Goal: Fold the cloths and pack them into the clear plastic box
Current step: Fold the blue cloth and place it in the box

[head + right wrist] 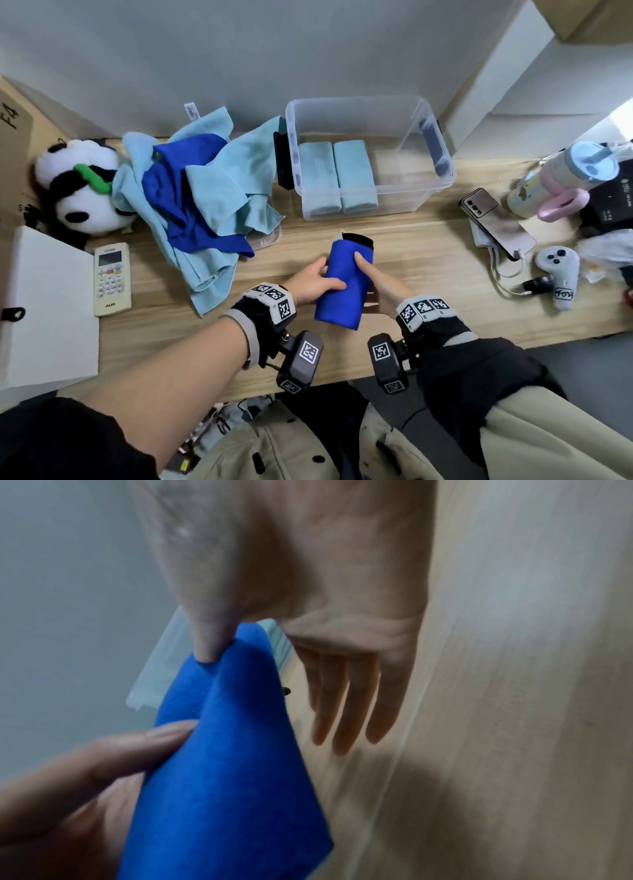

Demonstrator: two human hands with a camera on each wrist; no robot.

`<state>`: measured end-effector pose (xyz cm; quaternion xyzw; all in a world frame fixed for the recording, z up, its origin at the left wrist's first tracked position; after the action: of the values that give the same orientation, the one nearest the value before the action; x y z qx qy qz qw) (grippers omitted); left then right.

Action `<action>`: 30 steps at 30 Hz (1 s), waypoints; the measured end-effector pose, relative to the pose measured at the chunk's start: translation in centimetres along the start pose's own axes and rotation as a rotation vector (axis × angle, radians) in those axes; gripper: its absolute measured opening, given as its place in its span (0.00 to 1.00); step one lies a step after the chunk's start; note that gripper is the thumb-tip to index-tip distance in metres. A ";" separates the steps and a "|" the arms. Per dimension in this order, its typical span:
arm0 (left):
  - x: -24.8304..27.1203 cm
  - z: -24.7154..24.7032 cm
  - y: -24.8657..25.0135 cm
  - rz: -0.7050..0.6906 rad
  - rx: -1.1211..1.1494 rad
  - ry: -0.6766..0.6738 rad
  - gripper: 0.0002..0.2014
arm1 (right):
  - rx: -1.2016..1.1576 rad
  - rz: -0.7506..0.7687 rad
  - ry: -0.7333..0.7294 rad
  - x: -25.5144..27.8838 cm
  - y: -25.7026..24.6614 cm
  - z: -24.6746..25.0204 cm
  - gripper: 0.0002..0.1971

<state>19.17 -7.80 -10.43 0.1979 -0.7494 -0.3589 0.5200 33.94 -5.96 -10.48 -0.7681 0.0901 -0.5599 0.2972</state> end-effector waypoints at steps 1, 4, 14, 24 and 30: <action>0.0 -0.2 0.7 -0.023 0.007 -0.014 0.24 | -0.031 0.030 -0.031 0.4 -0.4 0.1 0.27; -0.2 -0.6 2.7 -0.094 0.042 -0.061 0.26 | -0.066 0.120 -0.070 1.3 -2.1 0.8 0.27; -2.8 -1.0 11.7 -0.227 0.178 -0.012 0.28 | 0.092 0.304 -0.132 3.5 -13.1 5.4 0.17; -6.1 5.6 17.6 -0.449 0.102 0.625 0.13 | 0.165 0.178 0.299 -1.8 -24.3 11.5 0.12; -6.7 9.4 17.3 -0.282 -0.251 1.070 0.14 | 0.417 0.010 0.338 -6.9 -26.2 12.2 0.23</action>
<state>14.43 11.30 -3.77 0.3871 -0.2994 -0.3607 0.7940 37.56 22.73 -3.83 -0.5853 0.0249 -0.6853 0.4327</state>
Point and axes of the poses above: each hand's wrist, its own x-axis away from the middle knuckle, its own z-axis out of the back of the hand, y = z × x, the point moved 1 cm from there along -x, towards the middle knuckle, and after that the axes turned 11 degrees about -y, right-handed, at the moved point
